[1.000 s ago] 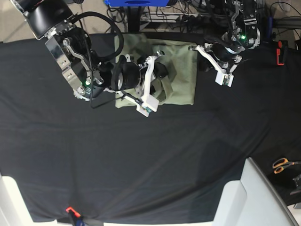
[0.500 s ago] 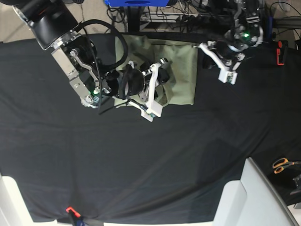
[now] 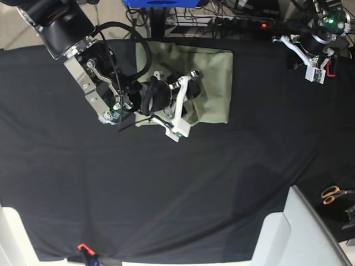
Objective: Fold the T-shirt properly
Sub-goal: 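Fold the shirt's end over the bundle with the right gripper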
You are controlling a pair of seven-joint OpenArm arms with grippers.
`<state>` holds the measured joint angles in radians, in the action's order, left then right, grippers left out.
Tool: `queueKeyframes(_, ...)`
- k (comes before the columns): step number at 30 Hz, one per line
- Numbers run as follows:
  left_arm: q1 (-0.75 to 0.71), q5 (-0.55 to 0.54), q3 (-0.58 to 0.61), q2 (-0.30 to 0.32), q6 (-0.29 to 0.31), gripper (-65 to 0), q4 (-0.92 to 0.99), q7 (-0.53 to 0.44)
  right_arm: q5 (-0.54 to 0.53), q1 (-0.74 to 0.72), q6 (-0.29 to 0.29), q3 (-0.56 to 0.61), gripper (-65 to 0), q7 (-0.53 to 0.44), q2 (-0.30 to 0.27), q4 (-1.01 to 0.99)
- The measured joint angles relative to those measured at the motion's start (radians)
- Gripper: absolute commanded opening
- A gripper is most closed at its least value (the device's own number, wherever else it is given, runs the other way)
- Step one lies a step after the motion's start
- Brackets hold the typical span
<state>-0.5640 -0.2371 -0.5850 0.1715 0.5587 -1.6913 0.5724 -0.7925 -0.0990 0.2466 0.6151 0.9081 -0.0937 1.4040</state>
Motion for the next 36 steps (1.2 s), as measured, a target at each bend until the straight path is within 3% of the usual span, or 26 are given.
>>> queueKeyframes(8, -0.018, 0.002, -0.010, 0.001, 0.003, -65.0, 0.005, 0.000, 0.000, 0.000, -0.002, 0.000, -62.9, -0.006, 0.006, -0.001)
queueKeyframes(10, -0.017, 0.002, -0.010, 0.001, 0.003, -65.0, 0.004, 0.000, 0.000, 0.000, -0.004, -0.001, -56.3, -0.006, 0.006, -0.001)
queueKeyframes(15, -0.009, 0.002, -0.007, 0.001, 0.003, -65.0, 0.005, 0.000, -0.007, -0.003, -0.003, 0.000, -30.0, -0.011, 0.009, -0.026)
queueKeyframes(18, -0.010, 0.002, -0.006, 0.001, 0.003, -65.0, 0.005, 0.000, -0.005, -0.006, -0.003, 0.000, -23.3, -0.035, 0.020, -0.037)
queueKeyframes(27, -0.007, 0.002, -0.010, 0.001, 0.003, -65.0, 0.010, 0.000, -0.005, -0.053, 0.000, 0.001, -22.2, -0.021, 0.116, -0.182)
queueKeyframes(32, -0.006, 0.004, -0.010, 0.014, 0.004, -65.0, 0.052, -0.001, 0.001, -0.116, 0.000, 0.002, -22.2, 0.107, 0.173, -0.192)
queueKeyframes(36, 0.011, 0.004, -0.010, 0.017, 0.003, -65.0, 0.080, -0.001, -0.063, -0.130, 0.000, 0.002, -22.4, 0.160, 0.187, -0.174)
